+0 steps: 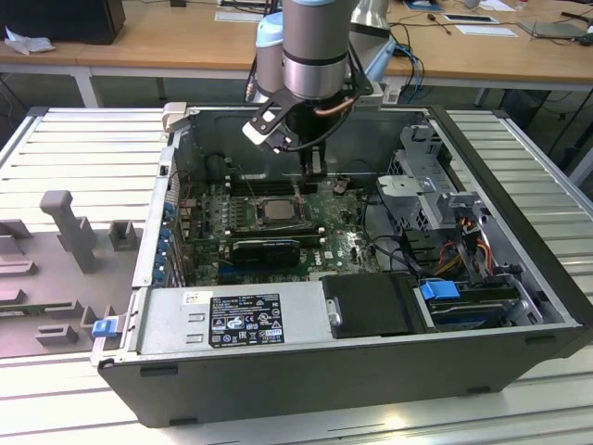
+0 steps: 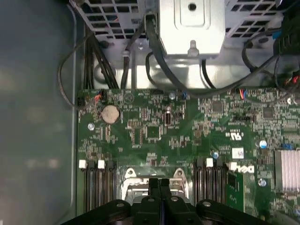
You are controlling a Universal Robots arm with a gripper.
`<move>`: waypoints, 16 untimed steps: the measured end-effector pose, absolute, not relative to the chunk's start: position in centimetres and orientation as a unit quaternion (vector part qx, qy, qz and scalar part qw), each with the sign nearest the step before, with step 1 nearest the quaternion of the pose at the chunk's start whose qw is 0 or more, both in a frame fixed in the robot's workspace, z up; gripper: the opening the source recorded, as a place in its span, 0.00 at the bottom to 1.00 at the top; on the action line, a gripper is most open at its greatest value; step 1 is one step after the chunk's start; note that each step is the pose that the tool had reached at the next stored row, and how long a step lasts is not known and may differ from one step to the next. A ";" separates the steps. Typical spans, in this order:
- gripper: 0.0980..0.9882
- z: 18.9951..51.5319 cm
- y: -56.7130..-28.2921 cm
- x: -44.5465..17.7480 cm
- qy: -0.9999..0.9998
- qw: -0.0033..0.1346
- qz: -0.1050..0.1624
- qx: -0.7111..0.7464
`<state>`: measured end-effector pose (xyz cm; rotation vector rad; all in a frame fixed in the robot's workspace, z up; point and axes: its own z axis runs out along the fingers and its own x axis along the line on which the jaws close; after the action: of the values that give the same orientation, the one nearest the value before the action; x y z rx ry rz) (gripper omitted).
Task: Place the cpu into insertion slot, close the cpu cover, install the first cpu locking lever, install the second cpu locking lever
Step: 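Close the cpu cover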
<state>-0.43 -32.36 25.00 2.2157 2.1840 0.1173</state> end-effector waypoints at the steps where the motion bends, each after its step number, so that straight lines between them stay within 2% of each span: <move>1: 0.01 25.0 -32.4 -0.7 0.701 0.014 0.038 0.712; 16: 0.01 23.1 -32.4 -3.6 0.728 0.010 0.040 0.684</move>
<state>-3.61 -32.39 23.05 2.1355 2.2740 0.1252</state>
